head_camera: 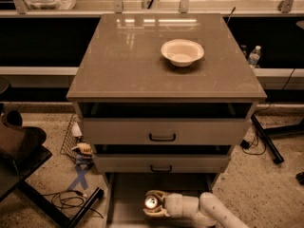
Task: Place coke can into bottom drawer
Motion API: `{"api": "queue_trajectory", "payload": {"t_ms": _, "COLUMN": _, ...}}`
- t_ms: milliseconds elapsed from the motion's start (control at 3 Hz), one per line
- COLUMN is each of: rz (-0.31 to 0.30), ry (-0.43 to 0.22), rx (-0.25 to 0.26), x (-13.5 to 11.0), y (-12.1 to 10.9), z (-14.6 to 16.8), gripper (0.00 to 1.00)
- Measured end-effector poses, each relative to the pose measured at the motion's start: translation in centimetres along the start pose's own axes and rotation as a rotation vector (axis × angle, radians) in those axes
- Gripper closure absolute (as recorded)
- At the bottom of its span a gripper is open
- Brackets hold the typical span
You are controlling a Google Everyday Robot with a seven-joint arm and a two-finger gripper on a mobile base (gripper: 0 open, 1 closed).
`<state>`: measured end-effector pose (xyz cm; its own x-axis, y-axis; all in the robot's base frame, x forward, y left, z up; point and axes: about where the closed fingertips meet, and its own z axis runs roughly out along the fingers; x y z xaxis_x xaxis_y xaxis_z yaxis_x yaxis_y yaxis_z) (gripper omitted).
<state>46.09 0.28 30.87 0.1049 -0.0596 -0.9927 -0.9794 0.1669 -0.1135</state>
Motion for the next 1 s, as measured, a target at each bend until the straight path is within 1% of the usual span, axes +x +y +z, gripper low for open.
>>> {"api": "queue_trajectory", "payload": {"t_ms": 333, "rz": -0.001, "ry": 0.005, "rx": -0.001, "x": 0.6, "y": -0.3, "z": 0.3, "gripper": 1.0}}
{"api": "queue_trajectory", "payload": {"t_ms": 667, "rz": 0.02, "ry": 0.037, "rx": -0.015, "x": 2.3, "y": -0.2, "z": 1.8, "gripper": 1.0}}
{"api": "queue_trajectory", "payload": {"t_ms": 1000, "rz": 0.051, "ry": 0.055, "rx": -0.01, "x": 4.9, "y": -0.3, "z": 3.0, "gripper": 1.0}}
